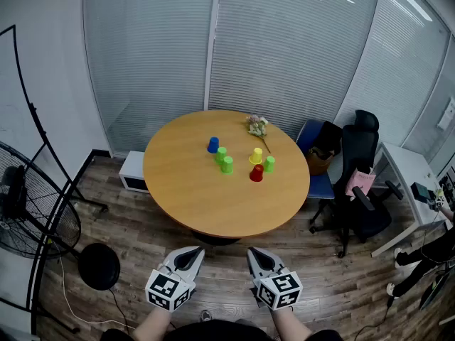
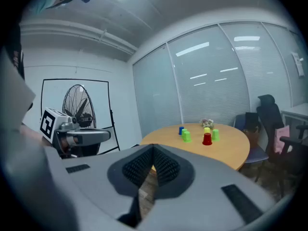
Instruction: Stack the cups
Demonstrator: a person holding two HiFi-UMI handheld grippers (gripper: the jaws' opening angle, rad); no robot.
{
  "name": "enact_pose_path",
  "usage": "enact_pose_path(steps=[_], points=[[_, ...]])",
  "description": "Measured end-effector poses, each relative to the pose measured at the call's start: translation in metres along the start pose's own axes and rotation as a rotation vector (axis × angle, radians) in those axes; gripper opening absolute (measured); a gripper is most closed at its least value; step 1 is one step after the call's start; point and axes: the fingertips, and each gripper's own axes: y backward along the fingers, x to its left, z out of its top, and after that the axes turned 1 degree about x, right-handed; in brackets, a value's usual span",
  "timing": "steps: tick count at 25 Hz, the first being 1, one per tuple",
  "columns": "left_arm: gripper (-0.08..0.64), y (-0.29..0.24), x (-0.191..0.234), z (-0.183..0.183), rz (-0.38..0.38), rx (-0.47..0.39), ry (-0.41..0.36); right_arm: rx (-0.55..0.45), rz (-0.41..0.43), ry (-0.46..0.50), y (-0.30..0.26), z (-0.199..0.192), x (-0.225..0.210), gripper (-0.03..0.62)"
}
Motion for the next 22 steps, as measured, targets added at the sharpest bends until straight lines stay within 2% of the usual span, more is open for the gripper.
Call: enact_pose_path(steps=[6,10,11,12,13,14,22], points=[[0.011,-0.004,0.003,0.002,-0.012,-0.017,0.012,-0.002,0.014,0.008,-0.006,0.003,0.005,0.014],[0.021,-0.018,0.000,0.002,-0.037,-0.028,0.023,-0.039,0.032,-0.038,-0.013,0.006,-0.006,0.019],[0.027,-0.023,-0.001,0.000,-0.046,-0.023,0.031,-0.038,0.029,-0.042,-0.016,0.006,-0.012,0.046],[0.053,-0.028,-0.002,-0.001,-0.050,-0.015,0.039,-0.033,0.026,-0.043,-0.020,0.006,-0.017,0.118],[0.111,-0.035,-0.002,-0.003,-0.046,-0.004,0.046,-0.027,0.025,-0.041,-0.023,0.006,-0.023,0.187],[0.157,-0.041,-0.001,-0.004,-0.037,0.006,0.050,-0.023,0.029,-0.040,-0.027,0.007,-0.029,0.196],[0.161,-0.106,0.012,0.005,0.057,0.020,0.050,0.000,0.103,-0.019,-0.056,0.017,-0.089,0.196]])
